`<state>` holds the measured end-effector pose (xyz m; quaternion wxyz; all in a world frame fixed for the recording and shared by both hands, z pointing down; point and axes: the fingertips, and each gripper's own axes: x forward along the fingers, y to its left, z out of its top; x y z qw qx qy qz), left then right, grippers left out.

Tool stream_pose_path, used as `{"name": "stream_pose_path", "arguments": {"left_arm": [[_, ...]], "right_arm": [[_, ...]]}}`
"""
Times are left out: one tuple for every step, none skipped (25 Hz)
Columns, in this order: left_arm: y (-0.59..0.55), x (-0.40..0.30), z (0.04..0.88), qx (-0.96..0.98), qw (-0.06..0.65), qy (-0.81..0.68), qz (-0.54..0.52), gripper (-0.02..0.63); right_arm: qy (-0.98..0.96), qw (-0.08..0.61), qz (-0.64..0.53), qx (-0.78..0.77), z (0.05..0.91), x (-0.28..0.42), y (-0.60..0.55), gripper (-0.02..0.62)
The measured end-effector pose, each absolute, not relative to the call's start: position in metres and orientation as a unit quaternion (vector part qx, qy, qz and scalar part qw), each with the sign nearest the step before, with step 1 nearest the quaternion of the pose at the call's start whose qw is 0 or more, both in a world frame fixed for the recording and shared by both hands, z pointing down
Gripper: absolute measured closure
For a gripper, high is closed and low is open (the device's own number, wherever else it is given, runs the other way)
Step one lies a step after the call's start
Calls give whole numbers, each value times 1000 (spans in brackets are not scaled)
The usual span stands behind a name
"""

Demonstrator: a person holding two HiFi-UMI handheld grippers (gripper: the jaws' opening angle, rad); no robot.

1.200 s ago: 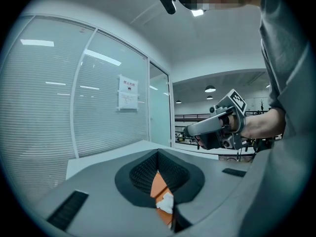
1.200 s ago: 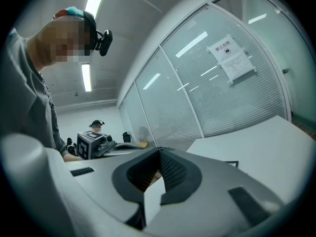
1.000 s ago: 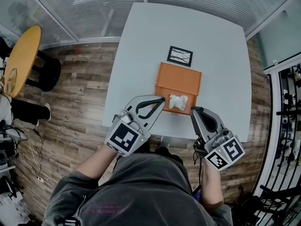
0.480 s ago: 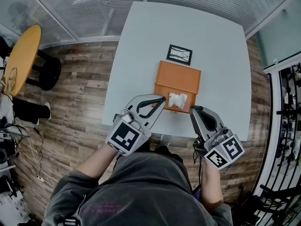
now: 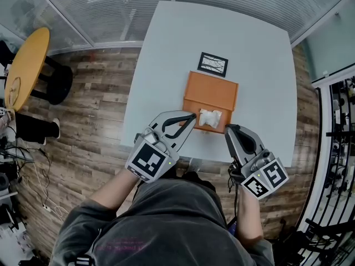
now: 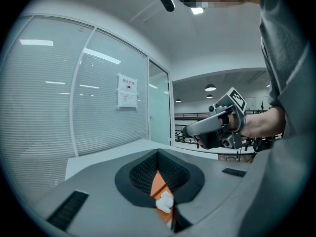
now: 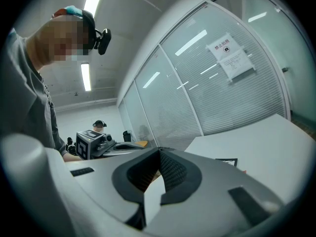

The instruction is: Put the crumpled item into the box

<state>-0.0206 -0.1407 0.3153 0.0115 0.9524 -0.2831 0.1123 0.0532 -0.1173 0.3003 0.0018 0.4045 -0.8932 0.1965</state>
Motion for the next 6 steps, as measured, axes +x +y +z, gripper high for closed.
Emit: {"name": "stream_pose_path", "arguments": {"left_arm": [[-141, -21, 316, 952, 12, -284, 112, 594], [-141, -21, 317, 952, 13, -284, 113, 594], [-142, -21, 317, 952, 14, -284, 114, 594], [-142, -21, 317, 952, 14, -284, 115, 594], [-142, -22, 318, 951, 14, -284, 118, 594], [-142, -22, 318, 951, 14, -284, 120, 594]], "right_arm": [[-893, 2, 197, 404, 300, 53, -117, 597], [-893, 2, 197, 404, 300, 53, -118, 597], [-893, 2, 197, 404, 300, 53, -118, 597], [-894, 3, 197, 404, 300, 53, -118, 597], [-894, 3, 197, 403, 301, 52, -118, 595], [-894, 3, 197, 403, 301, 52, -118, 597]]}}
